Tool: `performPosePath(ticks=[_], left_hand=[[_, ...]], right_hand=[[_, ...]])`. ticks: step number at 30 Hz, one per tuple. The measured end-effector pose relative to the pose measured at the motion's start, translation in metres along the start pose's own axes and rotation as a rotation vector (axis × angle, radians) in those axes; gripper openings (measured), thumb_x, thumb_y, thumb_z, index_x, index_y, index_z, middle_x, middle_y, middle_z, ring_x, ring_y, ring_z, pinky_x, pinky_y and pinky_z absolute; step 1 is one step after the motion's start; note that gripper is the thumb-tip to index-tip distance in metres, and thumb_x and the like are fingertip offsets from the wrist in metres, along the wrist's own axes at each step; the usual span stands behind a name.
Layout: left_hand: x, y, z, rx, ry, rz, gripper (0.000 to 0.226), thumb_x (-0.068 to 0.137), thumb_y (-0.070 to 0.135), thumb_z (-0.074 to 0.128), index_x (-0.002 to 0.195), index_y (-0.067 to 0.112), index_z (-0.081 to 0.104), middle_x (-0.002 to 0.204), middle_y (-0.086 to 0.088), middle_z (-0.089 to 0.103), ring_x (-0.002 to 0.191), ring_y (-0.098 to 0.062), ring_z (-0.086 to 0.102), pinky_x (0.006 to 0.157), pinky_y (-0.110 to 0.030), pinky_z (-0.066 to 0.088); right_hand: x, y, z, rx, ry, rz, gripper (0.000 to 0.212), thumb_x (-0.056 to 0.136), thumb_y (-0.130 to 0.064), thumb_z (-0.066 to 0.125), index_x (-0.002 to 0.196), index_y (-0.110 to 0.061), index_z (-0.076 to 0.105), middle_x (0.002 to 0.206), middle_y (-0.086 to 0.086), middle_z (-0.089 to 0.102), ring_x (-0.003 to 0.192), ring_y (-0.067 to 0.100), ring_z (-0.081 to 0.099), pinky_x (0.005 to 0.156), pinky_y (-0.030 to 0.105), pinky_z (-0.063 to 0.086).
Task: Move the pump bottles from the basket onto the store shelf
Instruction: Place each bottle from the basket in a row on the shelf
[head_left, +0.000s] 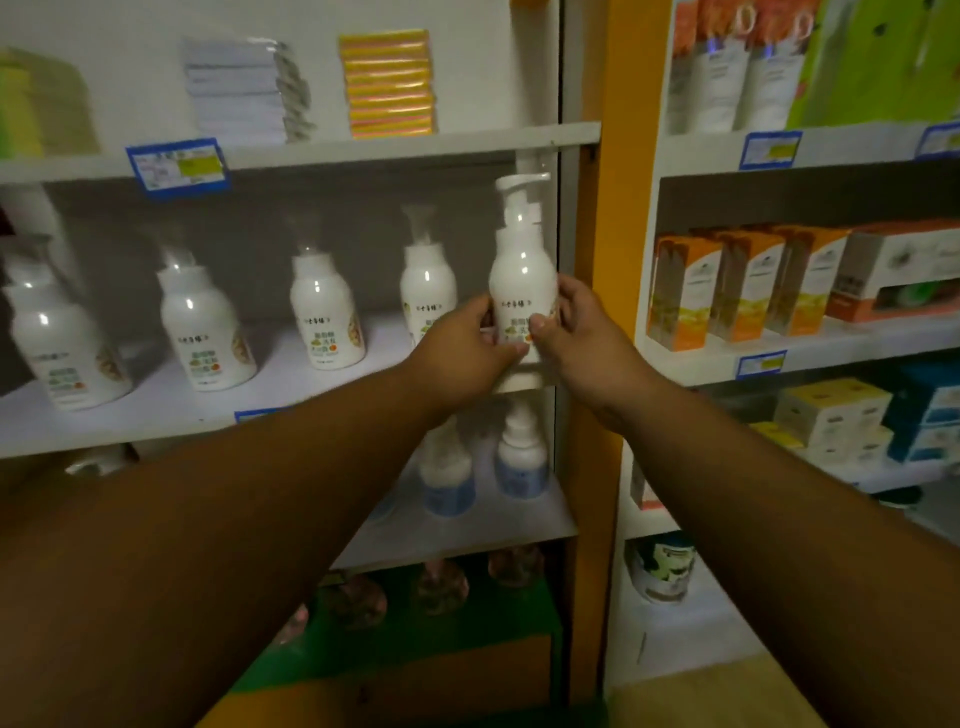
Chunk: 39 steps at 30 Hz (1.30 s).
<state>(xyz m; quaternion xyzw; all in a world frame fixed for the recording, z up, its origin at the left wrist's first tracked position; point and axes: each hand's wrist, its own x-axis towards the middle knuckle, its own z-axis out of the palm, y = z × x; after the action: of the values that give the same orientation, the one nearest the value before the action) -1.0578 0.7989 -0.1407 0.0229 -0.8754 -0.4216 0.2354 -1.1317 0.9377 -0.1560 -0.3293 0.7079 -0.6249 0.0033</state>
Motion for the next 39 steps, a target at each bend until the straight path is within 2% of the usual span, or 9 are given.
performPosePath(ticks=[2,5,12,22,26,30,33,36,39], left_hand=[[0.011,-0.004,0.002,0.073,0.006,-0.021,0.048,0.088,0.015,0.072,0.133,0.016,0.055,0.124,-0.002,0.067,0.110,-0.016,0.065,0.098,-0.037,0.052],[0.021,-0.013,0.008,0.183,0.007,-0.030,0.050,0.089,0.016,0.071,0.135,0.014,0.053,0.128,-0.005,0.065,0.115,-0.022,0.062,0.103,-0.041,0.048],[0.047,-0.024,0.016,0.313,0.073,-0.122,0.030,0.093,0.027,0.066,0.121,0.015,0.063,0.117,-0.005,0.070,0.104,-0.023,0.065,0.095,-0.038,0.050],[0.053,-0.027,0.022,0.519,0.169,-0.179,0.024,0.092,0.016,0.053,0.109,0.004,0.065,0.105,-0.015,0.070,0.098,-0.034,0.067,0.084,-0.041,0.055],[0.034,-0.032,0.014,0.401,0.190,-0.126,0.034,0.098,0.028,0.059,0.127,0.011,0.059,0.123,-0.008,0.066,0.113,-0.025,0.062,0.097,-0.032,0.044],[-0.025,-0.055,-0.025,0.215,0.257,0.018,0.048,0.097,0.029,0.059,0.143,0.019,0.049,0.137,0.001,0.061,0.120,-0.011,0.059,0.101,-0.021,0.045],[-0.077,-0.081,-0.072,0.244,0.312,0.065,0.045,0.097,0.025,0.060,0.141,0.023,0.052,0.133,0.008,0.064,0.117,-0.001,0.059,0.099,-0.012,0.043],[-0.119,-0.104,-0.132,0.262,0.502,0.033,0.038,0.096,0.016,0.059,0.134,0.019,0.058,0.124,0.009,0.067,0.102,0.009,0.061,0.090,-0.002,0.043],[-0.144,-0.117,-0.200,0.230,0.801,-0.063,0.033,0.097,0.017,0.057,0.130,0.019,0.059,0.113,0.012,0.066,0.094,0.004,0.062,0.083,-0.009,0.049]], right_hand=[[0.009,0.001,0.003,-0.049,0.013,0.037,0.059,0.101,-0.015,0.057,0.153,-0.020,0.029,0.147,0.006,0.053,0.131,0.024,0.054,0.108,0.048,0.048],[0.023,0.004,0.010,-0.154,0.036,0.086,0.059,0.099,-0.012,0.060,0.151,-0.015,0.032,0.147,0.010,0.053,0.131,0.028,0.054,0.108,0.048,0.047],[0.054,0.007,0.029,-0.447,0.076,0.122,0.055,0.099,-0.015,0.054,0.148,-0.008,0.031,0.132,0.017,0.057,0.117,0.033,0.059,0.093,0.041,0.049],[0.069,0.021,0.045,-0.680,0.103,0.166,0.058,0.096,-0.021,0.051,0.149,-0.008,0.029,0.124,0.017,0.061,0.102,0.031,0.060,0.078,0.039,0.043],[0.056,0.026,0.048,-0.629,0.191,0.109,0.069,0.096,-0.023,0.059,0.154,-0.013,0.023,0.133,0.015,0.059,0.114,0.032,0.062,0.092,0.048,0.052],[0.008,0.033,0.063,-0.447,0.333,-0.239,0.067,0.099,-0.024,0.053,0.158,-0.025,0.021,0.161,0.003,0.034,0.144,0.024,0.041,0.112,0.050,0.044],[-0.027,0.027,0.099,-0.444,0.235,-0.448,0.059,0.098,-0.023,0.050,0.154,-0.021,0.031,0.163,0.000,0.032,0.149,0.016,0.031,0.122,0.042,0.028],[-0.042,0.003,0.155,-0.341,0.039,-0.498,0.049,0.100,-0.018,0.052,0.149,-0.019,0.043,0.152,0.002,0.048,0.138,0.006,0.041,0.118,0.034,0.035],[-0.049,-0.034,0.206,-0.171,-0.130,-0.434,0.043,0.101,-0.014,0.051,0.142,-0.022,0.054,0.138,-0.009,0.060,0.119,-0.013,0.054,0.101,0.005,0.038]])
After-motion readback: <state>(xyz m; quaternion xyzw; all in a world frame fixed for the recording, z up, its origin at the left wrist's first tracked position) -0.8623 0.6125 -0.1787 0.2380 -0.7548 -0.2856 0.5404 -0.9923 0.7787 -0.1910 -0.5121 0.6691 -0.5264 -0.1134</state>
